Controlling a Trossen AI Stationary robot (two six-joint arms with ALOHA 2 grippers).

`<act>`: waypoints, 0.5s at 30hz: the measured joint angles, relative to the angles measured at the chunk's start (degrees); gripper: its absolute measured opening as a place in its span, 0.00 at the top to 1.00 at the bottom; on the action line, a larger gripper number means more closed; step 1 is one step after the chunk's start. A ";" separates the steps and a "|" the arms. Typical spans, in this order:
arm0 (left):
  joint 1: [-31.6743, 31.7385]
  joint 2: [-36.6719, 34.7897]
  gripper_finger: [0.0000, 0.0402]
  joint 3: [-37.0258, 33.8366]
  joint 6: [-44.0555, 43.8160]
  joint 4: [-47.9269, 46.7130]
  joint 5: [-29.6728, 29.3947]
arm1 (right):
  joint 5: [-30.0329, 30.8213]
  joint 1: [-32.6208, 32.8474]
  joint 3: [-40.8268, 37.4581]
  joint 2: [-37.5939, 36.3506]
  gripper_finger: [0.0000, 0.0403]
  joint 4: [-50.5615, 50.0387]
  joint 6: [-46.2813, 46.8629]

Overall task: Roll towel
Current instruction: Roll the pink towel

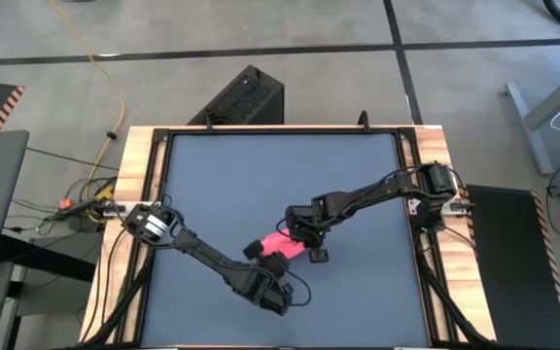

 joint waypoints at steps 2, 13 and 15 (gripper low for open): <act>0.00 0.00 0.99 0.00 -1.41 0.04 0.96 | 0.00 0.00 0.00 0.00 0.93 0.00 0.00; -0.02 -0.44 1.00 0.00 -9.35 6.80 4.34 | -3.88 -0.40 0.00 0.00 0.93 -4.17 1.77; -0.02 -0.44 1.00 0.00 -9.81 8.62 4.44 | -5.43 -0.81 0.00 0.00 0.93 -5.01 2.39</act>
